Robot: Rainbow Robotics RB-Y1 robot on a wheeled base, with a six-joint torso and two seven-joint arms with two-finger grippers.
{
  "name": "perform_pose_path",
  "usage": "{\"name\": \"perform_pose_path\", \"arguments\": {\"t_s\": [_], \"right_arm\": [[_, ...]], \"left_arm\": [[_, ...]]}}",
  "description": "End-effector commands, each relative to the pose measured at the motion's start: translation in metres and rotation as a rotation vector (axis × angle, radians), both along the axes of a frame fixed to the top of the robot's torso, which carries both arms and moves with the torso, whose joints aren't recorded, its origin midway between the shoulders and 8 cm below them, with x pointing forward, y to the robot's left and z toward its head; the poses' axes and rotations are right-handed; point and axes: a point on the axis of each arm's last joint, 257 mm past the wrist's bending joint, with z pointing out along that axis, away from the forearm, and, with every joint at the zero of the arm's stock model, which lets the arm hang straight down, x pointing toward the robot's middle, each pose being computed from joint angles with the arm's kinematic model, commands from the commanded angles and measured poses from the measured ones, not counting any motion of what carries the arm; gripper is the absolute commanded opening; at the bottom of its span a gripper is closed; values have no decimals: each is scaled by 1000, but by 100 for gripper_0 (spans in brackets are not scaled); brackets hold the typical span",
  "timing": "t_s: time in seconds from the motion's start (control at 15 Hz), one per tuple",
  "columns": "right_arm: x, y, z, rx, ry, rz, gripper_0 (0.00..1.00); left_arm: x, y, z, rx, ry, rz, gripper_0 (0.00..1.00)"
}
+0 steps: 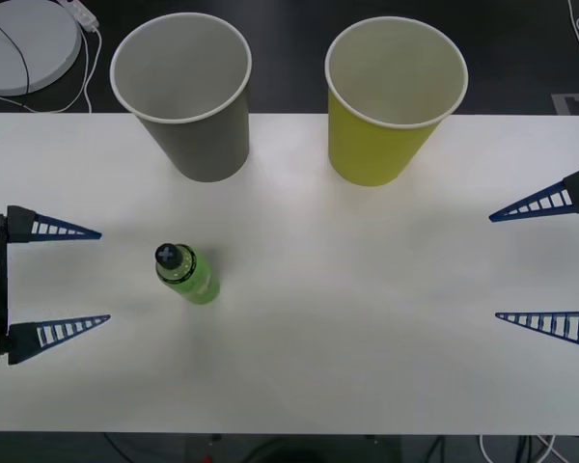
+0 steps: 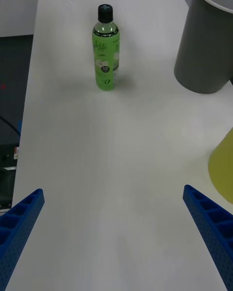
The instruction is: Put the can into the green bin and the plastic bottle into the gray bin
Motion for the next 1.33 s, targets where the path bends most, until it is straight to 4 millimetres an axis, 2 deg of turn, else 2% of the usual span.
{"name": "perform_pose_path", "arguments": {"t_s": [0.07, 0.33, 0.93, 1.33], "right_arm": [[0, 0, 0, 0, 0, 0, 100], [0, 0, 0, 0, 0, 0, 100], [0, 0, 0, 0, 0, 0, 100], [0, 0, 0, 0, 0, 0, 100]], "left_arm": [[3, 5, -18, -17, -7, 23, 100], [3, 3, -34, -12, -1, 45, 100], [19, -8, -42, -29, -43, 82, 100], [25, -33, -46, -106, -6, 107, 100]]}}
